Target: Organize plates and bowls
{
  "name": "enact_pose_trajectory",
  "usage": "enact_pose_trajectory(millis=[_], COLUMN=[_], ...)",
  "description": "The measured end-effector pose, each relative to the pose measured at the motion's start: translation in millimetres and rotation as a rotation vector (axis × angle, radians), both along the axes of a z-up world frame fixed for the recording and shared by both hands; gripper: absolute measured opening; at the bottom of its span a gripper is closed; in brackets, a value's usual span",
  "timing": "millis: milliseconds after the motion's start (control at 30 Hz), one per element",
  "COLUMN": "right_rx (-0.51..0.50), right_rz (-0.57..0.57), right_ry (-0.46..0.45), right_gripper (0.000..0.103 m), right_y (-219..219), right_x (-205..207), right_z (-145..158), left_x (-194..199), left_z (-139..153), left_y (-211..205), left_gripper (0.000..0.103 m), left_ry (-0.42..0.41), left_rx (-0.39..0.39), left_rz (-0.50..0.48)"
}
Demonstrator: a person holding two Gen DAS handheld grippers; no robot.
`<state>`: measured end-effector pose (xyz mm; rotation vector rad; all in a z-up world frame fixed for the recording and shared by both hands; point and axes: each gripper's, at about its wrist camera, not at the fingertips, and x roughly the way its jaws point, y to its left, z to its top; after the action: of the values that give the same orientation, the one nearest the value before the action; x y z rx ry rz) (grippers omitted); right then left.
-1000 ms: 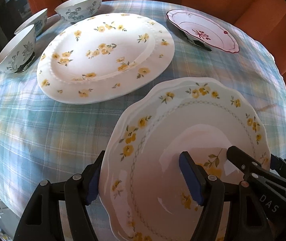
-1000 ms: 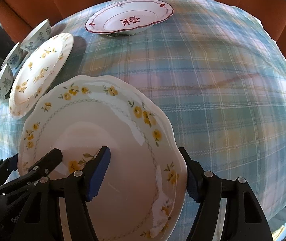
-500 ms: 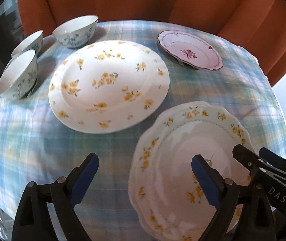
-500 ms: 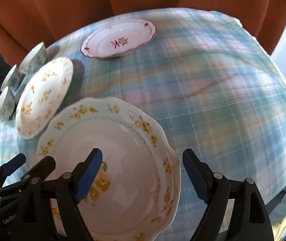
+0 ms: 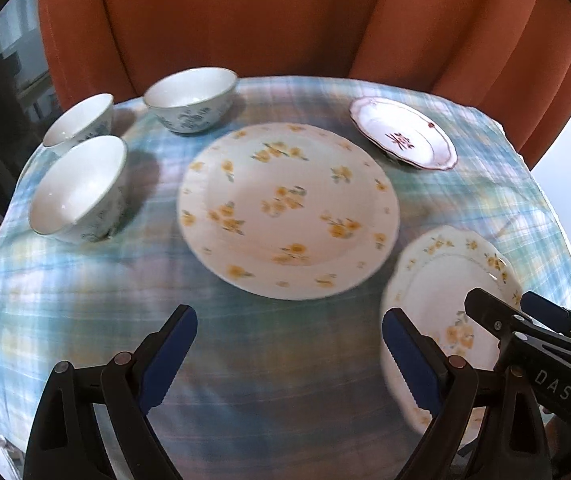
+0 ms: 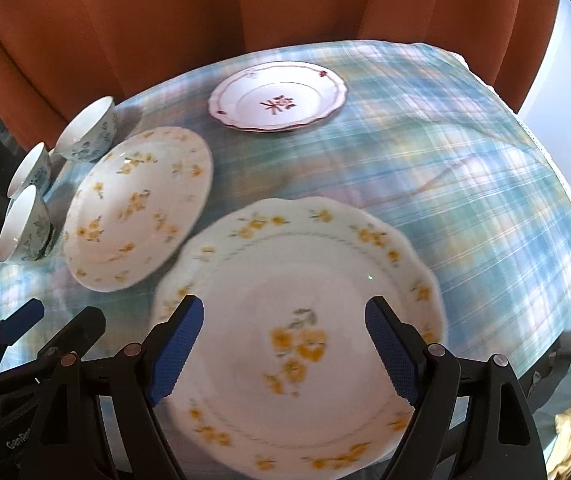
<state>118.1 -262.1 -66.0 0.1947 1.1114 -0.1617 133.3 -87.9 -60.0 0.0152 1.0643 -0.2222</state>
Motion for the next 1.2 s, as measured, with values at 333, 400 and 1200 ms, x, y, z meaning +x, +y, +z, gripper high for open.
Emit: enact_pose_trajectory(millis=[333, 400, 1200], right_rx=[0.018, 0.024, 0.088], right_rz=[-0.034, -0.039, 0.093], right_ry=[-0.039, -0.038, -0.031], right_gripper=[0.085, 0.085, 0.085], right_y=[46, 50, 32], right_x=[21, 29, 154], right_z=[10, 11, -28], left_x=[26, 34, 128], left_z=[8, 10, -44], left_y=[39, 43, 14], left_gripper=[0.095, 0.095, 0.090], left_ry=[-0.005, -0.007, 0.054], left_rx=[-0.017, -0.021, 0.057], left_rz=[0.019, 0.037, 0.183])
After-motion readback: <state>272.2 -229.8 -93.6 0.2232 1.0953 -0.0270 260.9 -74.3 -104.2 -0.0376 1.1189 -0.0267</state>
